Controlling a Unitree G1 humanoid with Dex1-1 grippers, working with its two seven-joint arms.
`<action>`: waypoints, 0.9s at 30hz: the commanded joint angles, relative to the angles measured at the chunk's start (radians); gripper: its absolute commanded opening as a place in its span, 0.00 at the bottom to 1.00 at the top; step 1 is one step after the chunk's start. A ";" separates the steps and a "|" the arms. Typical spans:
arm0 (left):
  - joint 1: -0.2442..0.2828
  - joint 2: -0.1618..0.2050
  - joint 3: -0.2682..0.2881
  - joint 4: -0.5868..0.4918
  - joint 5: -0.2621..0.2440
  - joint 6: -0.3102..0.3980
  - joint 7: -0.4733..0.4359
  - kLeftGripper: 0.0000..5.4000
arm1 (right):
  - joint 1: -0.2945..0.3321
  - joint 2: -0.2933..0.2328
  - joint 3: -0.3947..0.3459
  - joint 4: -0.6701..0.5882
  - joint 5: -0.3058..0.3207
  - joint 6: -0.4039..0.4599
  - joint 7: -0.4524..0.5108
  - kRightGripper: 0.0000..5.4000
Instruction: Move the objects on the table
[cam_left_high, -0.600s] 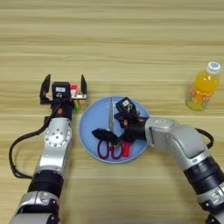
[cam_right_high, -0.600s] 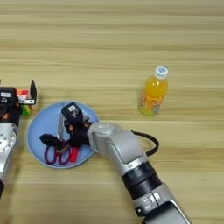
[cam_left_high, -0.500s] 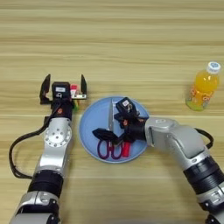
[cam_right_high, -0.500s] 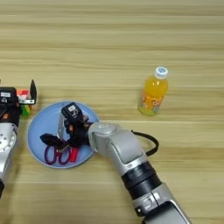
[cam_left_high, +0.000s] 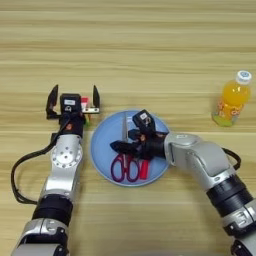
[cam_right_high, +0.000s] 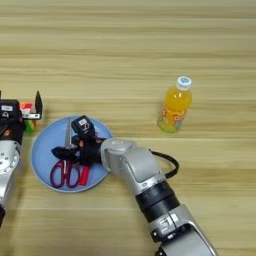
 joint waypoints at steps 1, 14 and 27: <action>0.003 -0.003 -0.003 -0.011 0.009 0.002 0.004 1.00 | 0.020 0.001 0.000 0.059 -0.023 0.026 -0.009 0.50; 0.003 -0.002 -0.003 -0.010 0.009 0.001 0.005 1.00 | 0.021 0.009 -0.020 0.048 -0.018 0.036 -0.002 0.28; 0.001 -0.002 -0.004 -0.006 0.011 0.000 0.007 1.00 | 0.018 0.016 -0.047 0.035 -0.010 0.050 -0.003 0.23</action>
